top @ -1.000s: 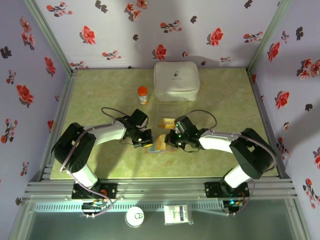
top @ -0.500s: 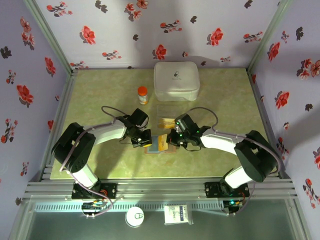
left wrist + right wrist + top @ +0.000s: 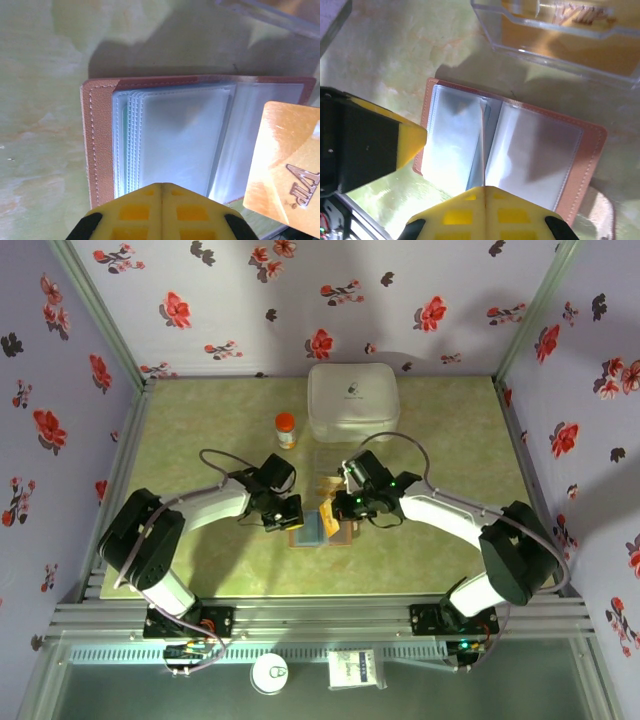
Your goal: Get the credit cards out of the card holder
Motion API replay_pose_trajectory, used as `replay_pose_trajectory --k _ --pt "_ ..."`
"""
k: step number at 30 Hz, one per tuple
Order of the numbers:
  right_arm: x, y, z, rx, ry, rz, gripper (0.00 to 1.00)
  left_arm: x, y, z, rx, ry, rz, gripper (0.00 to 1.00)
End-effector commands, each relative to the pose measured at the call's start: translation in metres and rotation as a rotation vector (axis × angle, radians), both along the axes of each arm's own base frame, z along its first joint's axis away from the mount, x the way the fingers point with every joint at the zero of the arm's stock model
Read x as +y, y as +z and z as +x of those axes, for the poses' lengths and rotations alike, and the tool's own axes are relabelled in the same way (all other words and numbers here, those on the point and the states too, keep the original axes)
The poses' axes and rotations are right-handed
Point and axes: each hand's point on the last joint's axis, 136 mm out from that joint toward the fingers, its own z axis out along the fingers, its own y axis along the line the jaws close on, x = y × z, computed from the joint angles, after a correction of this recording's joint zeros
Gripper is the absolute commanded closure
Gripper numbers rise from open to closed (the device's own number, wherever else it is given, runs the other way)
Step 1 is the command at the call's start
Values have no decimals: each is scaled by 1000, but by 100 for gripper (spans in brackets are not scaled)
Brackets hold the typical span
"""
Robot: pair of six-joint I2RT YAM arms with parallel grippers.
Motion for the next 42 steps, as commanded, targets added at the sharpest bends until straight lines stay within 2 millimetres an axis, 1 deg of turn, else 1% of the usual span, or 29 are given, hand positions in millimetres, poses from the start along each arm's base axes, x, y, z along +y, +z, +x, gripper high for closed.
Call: replay_pose_trajectory --k 1,3,7,10,15,20,24,29,42 --pt "-15 6 1 -96 150 -132 100 7 12 8 -44 14 2 100" --pt "-19 10 4 -138 211 -179 100 8 15 10 -53 19 1 100" --pt "-26 12 16 -186 329 -303 100 14 18 14 -65 37 -3 100" --pt "-23 13 23 -205 435 -349 100 16 20 17 -76 48 -10 100" --pt "-12 19 27 -274 684 -373 100 21 23 22 -86 69 -19 100" --pt "-13 26 36 -319 855 -435 100 26 24 27 -90 85 -19 100" --pt "-12 30 49 -332 915 -460 100 28 23 31 -88 89 -17 100" --pt "-2 38 62 -344 974 -431 100 27 23 35 -88 86 -18 100" --pt "8 36 94 -341 1019 -383 100 28 26 47 -98 95 -25 100"
